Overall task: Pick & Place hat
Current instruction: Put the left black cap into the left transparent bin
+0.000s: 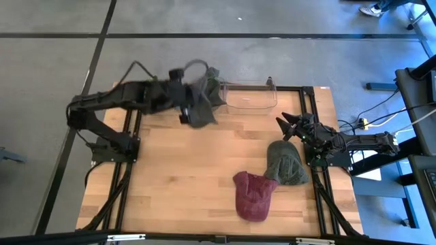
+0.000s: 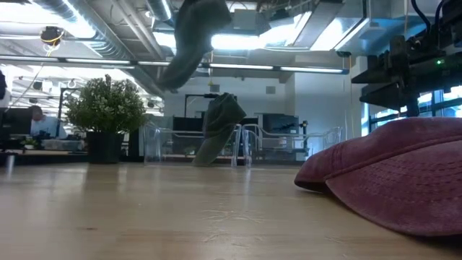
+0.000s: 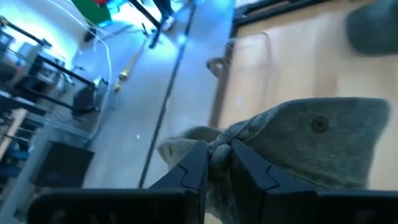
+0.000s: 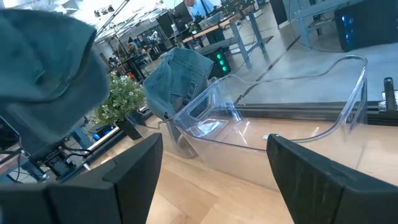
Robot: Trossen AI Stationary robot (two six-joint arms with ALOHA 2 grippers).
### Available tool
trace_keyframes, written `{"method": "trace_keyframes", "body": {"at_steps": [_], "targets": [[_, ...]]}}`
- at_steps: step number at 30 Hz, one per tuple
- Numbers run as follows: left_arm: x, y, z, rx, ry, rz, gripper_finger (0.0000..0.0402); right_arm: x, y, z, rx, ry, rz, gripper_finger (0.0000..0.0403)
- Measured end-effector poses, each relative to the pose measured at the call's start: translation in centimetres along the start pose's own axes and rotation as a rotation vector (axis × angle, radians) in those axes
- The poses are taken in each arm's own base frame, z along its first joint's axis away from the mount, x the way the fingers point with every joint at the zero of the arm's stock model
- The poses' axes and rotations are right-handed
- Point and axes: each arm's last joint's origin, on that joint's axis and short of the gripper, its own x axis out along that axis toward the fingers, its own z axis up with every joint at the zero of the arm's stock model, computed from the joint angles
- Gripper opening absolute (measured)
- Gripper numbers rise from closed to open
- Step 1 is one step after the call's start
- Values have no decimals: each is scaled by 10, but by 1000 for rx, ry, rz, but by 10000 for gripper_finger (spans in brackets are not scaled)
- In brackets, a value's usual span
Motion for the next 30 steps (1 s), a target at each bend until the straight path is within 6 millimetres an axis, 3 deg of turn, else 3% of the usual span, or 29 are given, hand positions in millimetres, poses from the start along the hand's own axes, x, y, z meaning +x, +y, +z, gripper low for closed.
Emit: {"method": "trace_keyframes", "body": {"at_steps": [7,15,22,30], "targets": [[24,50,-15,46,-12,-5,44,0,-1,0,-3,-15,-28,289],[45,90,-39,71,-20,-92,42,0,-1,0,-3,-16,-30,289],[82,106,-56,136,23,-175,41,0,-2,1,0,-34,-61,289],[136,107,-74,115,136,-243,43,0,-4,2,25,-81,-143,289]]}}
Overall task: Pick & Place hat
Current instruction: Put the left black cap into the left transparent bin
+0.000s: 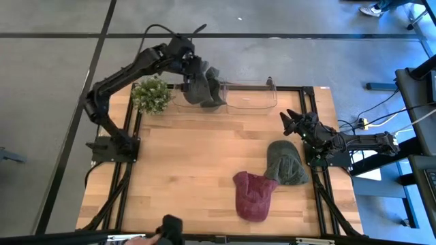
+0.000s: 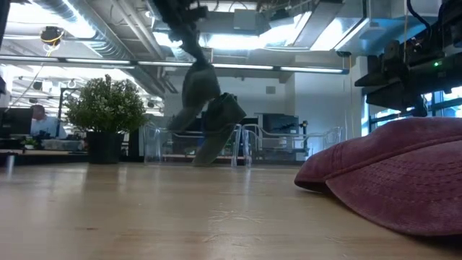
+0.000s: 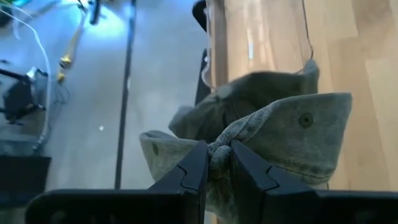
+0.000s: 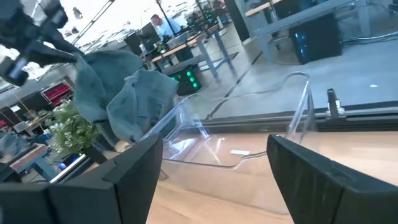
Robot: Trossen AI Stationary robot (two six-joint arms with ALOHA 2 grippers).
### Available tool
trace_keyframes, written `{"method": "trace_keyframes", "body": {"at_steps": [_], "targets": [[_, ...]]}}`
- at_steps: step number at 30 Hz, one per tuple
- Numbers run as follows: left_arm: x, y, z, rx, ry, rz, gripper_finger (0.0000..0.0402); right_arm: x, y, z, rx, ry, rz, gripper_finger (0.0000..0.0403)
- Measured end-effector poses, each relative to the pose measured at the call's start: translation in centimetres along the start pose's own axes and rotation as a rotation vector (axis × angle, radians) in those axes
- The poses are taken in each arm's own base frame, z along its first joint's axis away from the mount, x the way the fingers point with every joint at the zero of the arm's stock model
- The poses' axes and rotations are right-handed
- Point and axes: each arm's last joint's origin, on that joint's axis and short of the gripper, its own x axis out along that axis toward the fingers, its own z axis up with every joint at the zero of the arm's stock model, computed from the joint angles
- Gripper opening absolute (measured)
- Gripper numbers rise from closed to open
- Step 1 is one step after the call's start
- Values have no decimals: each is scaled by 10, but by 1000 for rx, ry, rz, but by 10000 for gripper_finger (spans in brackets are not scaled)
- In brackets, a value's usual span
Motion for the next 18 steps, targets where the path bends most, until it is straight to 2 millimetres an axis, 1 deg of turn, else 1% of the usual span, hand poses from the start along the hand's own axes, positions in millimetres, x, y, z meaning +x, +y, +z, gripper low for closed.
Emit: {"method": "trace_keyframes", "body": {"at_steps": [5,12,15,18], "targets": [[29,1,-4,25,45,-44,41,0,0,0,0,0,-1,289],[69,-6,-6,48,81,-133,41,0,0,0,-2,0,-3,289],[80,-7,-4,89,81,-118,41,0,0,0,-2,0,-3,289],[83,-9,-2,103,46,-144,47,0,0,0,-3,1,-4,289]]}}
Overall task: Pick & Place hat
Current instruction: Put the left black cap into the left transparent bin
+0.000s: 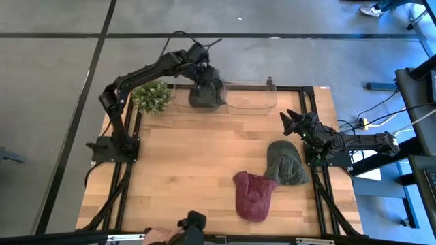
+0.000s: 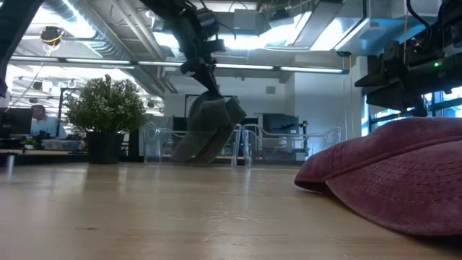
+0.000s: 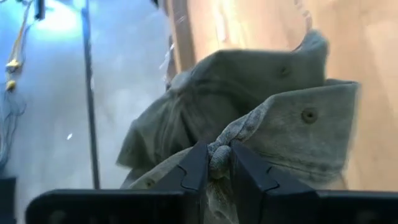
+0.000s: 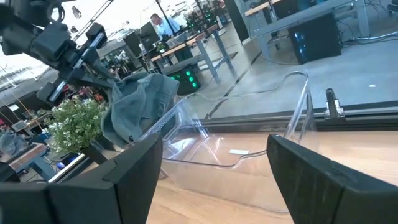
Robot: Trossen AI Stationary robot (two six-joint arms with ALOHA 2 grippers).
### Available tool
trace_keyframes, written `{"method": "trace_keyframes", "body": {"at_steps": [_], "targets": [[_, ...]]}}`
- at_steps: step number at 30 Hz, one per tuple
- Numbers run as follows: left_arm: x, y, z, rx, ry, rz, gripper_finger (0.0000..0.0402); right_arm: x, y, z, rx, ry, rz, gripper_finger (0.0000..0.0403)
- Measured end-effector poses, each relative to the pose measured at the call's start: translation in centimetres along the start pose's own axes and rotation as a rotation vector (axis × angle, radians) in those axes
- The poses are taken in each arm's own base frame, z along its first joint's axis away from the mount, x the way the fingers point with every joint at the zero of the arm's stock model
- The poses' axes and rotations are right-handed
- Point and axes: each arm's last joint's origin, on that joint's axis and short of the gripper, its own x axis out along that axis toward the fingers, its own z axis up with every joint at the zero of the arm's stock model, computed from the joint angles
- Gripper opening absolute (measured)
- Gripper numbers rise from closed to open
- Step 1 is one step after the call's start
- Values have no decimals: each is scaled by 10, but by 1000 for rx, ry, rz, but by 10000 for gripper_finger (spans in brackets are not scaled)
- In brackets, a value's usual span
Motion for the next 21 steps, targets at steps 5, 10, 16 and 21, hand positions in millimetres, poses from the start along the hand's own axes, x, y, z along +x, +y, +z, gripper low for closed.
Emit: {"method": "trace_keyframes", "body": {"at_steps": [5,10,16,21], "targets": [[3,-3,5,18,-8,5,84,0,0,0,3,0,0,289],[3,-1,4,-9,19,36,102,0,0,0,3,1,0,289],[3,-1,4,-9,50,62,103,0,0,0,3,1,0,289],[3,-1,4,-10,51,63,119,0,0,0,3,1,1,289]]}}
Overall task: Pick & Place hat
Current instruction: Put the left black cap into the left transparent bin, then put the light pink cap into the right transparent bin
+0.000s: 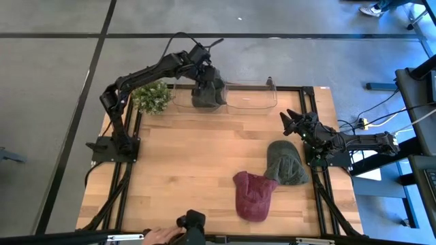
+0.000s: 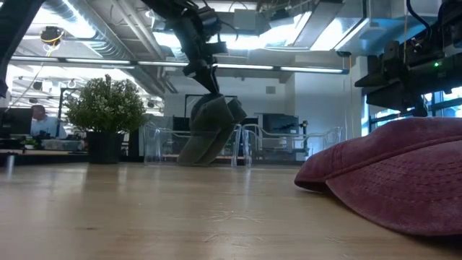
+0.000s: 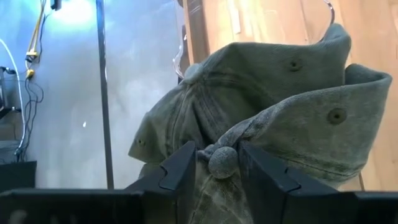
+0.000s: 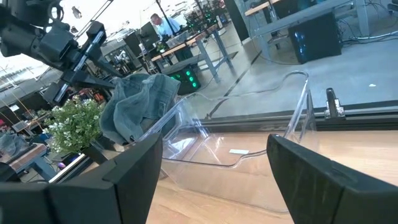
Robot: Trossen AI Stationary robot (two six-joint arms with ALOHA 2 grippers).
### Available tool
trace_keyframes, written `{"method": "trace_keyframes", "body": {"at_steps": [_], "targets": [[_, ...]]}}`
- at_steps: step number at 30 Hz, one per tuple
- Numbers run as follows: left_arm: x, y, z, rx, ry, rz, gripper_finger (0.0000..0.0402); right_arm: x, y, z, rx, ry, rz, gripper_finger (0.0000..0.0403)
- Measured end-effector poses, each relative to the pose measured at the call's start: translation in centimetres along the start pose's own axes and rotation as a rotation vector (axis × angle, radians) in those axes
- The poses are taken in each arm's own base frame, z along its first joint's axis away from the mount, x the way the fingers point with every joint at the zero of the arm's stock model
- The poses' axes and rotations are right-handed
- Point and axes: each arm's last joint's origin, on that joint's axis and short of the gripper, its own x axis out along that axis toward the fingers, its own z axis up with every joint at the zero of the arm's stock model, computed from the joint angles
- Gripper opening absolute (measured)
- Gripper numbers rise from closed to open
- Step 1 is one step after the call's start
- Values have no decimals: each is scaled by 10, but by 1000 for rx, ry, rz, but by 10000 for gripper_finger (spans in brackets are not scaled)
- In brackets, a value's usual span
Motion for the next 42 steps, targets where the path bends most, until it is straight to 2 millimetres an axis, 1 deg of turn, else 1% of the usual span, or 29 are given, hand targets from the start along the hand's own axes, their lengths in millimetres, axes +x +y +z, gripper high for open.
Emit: {"method": "trace_keyframes", "body": {"at_steps": [4,8,12,15,21,28,31,34,36,38,42], "targets": [[0,0,0,0,1,6,148,0,0,0,1,0,0,289],[0,4,1,-25,33,84,182,0,0,0,-1,0,1,289],[-1,6,0,-27,80,142,203,0,0,0,-2,1,1,289],[-1,5,1,-32,78,141,209,0,0,0,-3,1,1,289],[-3,-1,9,-14,57,131,206,0,0,0,-7,2,0,289],[-4,-12,22,65,50,139,215,0,0,0,-9,2,0,289],[-14,-14,30,27,1,168,217,0,0,0,-7,2,0,289],[-31,-14,33,-42,-77,172,215,0,0,0,-7,3,1,289],[-42,-15,36,-121,-149,139,213,0,0,0,-6,2,1,289],[-55,-18,39,-229,-242,61,213,0,0,0,-3,2,2,289],[-79,-30,49,-359,-457,-212,212,0,0,0,-2,1,2,289]]}}
